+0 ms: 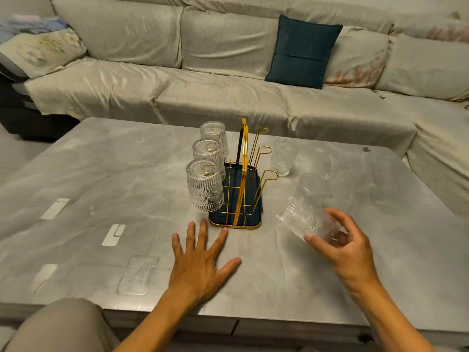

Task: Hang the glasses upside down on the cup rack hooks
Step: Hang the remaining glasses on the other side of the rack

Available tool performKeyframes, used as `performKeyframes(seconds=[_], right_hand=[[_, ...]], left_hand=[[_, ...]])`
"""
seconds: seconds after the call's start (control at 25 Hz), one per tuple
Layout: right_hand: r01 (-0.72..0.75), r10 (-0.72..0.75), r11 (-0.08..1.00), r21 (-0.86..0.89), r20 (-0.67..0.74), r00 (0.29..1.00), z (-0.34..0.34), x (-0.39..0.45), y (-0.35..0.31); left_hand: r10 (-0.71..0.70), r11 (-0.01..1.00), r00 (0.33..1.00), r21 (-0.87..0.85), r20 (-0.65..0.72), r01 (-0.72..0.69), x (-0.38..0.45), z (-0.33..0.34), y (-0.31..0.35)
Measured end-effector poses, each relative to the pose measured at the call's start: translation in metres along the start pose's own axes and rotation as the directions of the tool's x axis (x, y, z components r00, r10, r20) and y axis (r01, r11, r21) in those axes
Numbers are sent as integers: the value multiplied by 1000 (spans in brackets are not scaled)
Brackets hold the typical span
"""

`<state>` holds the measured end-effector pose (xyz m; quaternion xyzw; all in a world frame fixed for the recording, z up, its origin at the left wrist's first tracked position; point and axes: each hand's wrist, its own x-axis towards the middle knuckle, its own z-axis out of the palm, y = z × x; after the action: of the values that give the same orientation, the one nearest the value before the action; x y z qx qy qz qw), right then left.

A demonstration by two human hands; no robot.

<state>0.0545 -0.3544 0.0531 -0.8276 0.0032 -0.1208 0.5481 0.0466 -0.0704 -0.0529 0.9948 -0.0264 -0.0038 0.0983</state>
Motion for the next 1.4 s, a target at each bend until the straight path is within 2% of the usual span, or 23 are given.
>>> performKeyframes(seconds=[0.12, 0.24, 0.4, 0.64, 0.88, 1.2, 1.32, 1.4], right_hand=[[108, -98, 991, 82, -125, 987, -8, 22, -45], [200, -202, 979, -28, -170, 964, -7, 46, -89], [274, -299, 914, -301, -41, 953, 4, 71, -119], [361, -347, 816, -451, 117, 930, 38, 86, -105], [365, -309, 798, -479, 195, 931, 58, 86, -80], [312, -247, 834, -456, 197, 949, 63, 84, -63], [317, -230, 865, -390, 253, 940, 58, 81, -56], [276, -230, 926, -258, 195, 953, 49, 72, -40]], left_hand=[[-3, 1000, 1000, 6, -3, 3, 0, -1, 2], [-6, 1000, 1000, 3, 3, 6, 0, -1, 1], [7, 1000, 1000, 3, 10, -7, -1, -2, 0], [-10, 1000, 1000, 3, 10, 10, -1, -2, 1], [-9, 1000, 1000, 0, 2, 9, -3, -3, 2], [-11, 1000, 1000, -3, 11, 11, -3, -4, 2], [-10, 1000, 1000, -2, 19, 10, -4, -6, 3], [-6, 1000, 1000, 0, 21, 6, -5, -6, 3]])
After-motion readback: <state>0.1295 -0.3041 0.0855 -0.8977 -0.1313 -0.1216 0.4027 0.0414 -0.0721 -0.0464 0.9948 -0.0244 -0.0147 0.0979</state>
